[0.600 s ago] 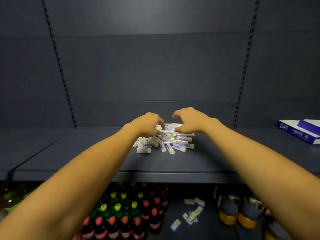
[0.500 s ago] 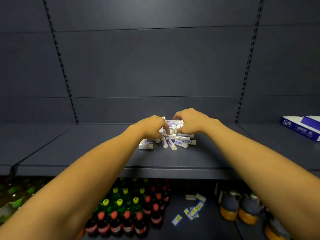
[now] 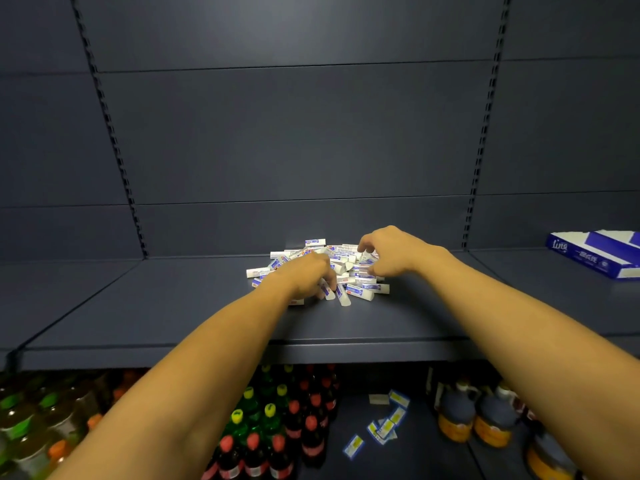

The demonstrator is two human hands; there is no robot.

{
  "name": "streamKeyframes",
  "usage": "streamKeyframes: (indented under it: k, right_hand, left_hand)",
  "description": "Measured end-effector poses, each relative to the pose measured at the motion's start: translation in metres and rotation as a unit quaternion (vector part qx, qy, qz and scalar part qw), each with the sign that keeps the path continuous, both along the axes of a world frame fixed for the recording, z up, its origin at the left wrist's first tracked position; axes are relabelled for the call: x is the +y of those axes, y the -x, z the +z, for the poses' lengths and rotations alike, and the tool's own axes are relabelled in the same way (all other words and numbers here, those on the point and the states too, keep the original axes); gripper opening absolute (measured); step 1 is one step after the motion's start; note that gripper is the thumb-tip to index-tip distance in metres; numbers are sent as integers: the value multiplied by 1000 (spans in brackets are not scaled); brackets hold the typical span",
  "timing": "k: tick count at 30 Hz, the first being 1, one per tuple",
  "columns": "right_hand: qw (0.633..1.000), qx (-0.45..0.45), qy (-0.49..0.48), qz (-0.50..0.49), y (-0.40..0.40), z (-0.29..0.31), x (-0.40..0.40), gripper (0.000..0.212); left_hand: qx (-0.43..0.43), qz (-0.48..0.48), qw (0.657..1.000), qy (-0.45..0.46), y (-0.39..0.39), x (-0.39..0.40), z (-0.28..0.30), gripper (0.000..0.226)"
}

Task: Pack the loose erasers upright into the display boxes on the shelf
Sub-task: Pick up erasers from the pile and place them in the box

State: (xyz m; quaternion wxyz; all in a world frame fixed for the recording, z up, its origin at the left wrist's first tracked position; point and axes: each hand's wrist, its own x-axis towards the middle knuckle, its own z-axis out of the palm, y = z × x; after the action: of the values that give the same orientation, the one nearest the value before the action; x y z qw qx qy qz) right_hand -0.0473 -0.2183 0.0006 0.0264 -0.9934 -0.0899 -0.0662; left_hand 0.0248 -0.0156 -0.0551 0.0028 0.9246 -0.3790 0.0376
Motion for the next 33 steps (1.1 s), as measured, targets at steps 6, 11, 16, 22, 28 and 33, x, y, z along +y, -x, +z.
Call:
streamKeyframes:
  k: [6,11,16,22,28,33]
  right_hand:
    - [1000,13,-5,-8,2,-2,0,50]
    - [1000,18,-23,-8,-2,-11,6,40]
    - [996,39,-76,-22,-8,-22,19,15]
    - [993,50,-86,-69,-13,-38,42,37]
    - [989,64,-66,-119,-9,-44,59,30]
    - [985,50,-79,-143,-7,-37,64,18]
  left_hand:
    - [25,7,995,96,-6,3,6,16]
    - [65,36,982,171,-5,14,20,10]
    - [52,43,977,204,-1,29,42,9]
    - [65,52,974,208,1,47,60,11]
    - [75,63,975,199,6,55,62,14]
    - [78,69,977,184,7,59,62,11]
